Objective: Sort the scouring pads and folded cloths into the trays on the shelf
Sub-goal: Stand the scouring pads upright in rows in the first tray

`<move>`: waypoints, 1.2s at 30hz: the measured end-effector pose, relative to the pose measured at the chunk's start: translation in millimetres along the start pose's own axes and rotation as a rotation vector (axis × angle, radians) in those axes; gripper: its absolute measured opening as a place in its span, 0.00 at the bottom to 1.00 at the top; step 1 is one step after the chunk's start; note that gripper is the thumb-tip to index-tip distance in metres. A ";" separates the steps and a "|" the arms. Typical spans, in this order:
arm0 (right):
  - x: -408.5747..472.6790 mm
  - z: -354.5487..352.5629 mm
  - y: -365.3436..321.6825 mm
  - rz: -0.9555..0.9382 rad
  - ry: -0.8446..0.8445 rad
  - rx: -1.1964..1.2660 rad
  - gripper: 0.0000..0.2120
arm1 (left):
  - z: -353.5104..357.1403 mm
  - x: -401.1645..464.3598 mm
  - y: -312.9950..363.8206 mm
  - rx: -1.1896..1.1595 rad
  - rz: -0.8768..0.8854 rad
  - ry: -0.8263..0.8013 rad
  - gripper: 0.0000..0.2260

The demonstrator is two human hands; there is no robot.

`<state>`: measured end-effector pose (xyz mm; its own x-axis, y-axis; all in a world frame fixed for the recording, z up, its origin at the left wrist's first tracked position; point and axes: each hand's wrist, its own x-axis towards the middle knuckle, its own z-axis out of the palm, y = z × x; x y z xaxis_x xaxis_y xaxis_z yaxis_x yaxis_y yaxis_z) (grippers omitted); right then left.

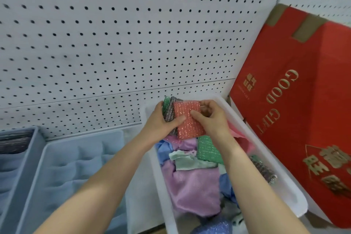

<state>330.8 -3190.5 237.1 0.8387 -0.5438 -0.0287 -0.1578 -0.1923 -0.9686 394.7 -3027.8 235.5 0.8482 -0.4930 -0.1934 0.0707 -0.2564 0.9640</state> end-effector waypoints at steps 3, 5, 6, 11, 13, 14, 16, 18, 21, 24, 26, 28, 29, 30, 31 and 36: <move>11.6 -3.3 3.0 0.014 -0.085 0.014 0.07 | -12.5 -2.2 -9.0 -0.042 0.029 0.114 0.35; 26.9 -10.3 8.5 -0.047 -0.002 -0.142 0.05 | -23.6 -3.4 -8.5 -0.027 0.057 0.233 0.35; 35.2 -13.0 12.6 -0.094 0.031 -0.284 0.07 | -29.6 -4.8 -8.2 -0.023 0.065 0.293 0.35; 65.6 3.8 27.6 -0.300 -0.121 -0.954 0.22 | -51.5 -17.9 -15.5 -0.079 0.041 0.448 0.35; 69.4 14.4 32.6 -0.340 -0.191 -1.219 0.21 | -55.2 -23.2 -20.5 -0.102 0.006 0.462 0.37; 70.0 18.2 34.6 -0.356 -0.185 -1.305 0.19 | -57.1 -24.8 -23.4 -0.117 -0.011 0.471 0.37; 71.0 23.8 38.3 -0.359 -0.130 -1.343 0.14 | -60.5 -28.2 -26.5 -0.122 -0.023 0.492 0.36; 68.9 28.7 37.7 -0.352 -0.103 -1.258 0.11 | -63.7 -32.1 -26.7 -0.120 -0.019 0.507 0.35; 59.8 33.3 30.2 -0.356 -0.081 -1.193 0.11 | -68.6 -39.0 -28.6 -0.153 -0.028 0.509 0.35; 43.2 34.7 19.5 -0.370 -0.016 -1.127 0.09 | -76.7 -51.1 -33.6 -0.199 -0.027 0.503 0.34; 31.8 36.6 11.9 -0.378 0.073 -1.045 0.07 | -85.4 -60.7 -37.6 -0.212 -0.027 0.494 0.38; 17.7 42.8 1.5 -0.389 0.184 -0.977 0.08 | -98.9 -73.8 -41.3 -0.213 -0.012 0.480 0.37; 10.0 47.5 -3.6 -0.396 0.242 -0.950 0.08 | -107.8 -80.4 -45.2 -0.221 -0.003 0.469 0.38; 0.6 53.9 -9.9 -0.399 0.292 -0.921 0.09 | -117.3 -88.2 -47.7 -0.224 0.005 0.461 0.38; -9.8 62.3 -15.1 -0.398 0.329 -0.879 0.10 | -128.0 -97.0 -50.6 -0.220 0.020 0.457 0.38; -75.6 134.1 -42.0 -0.391 0.313 -0.526 0.09 | -197.2 -151.3 -65.7 -0.224 0.060 0.446 0.32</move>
<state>343.9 -3031.8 246.9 0.7087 -0.5482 0.4441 -0.1725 -0.7450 -0.6444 365.2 -2772.4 237.4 0.9926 -0.0853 -0.0867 0.0845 -0.0295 0.9960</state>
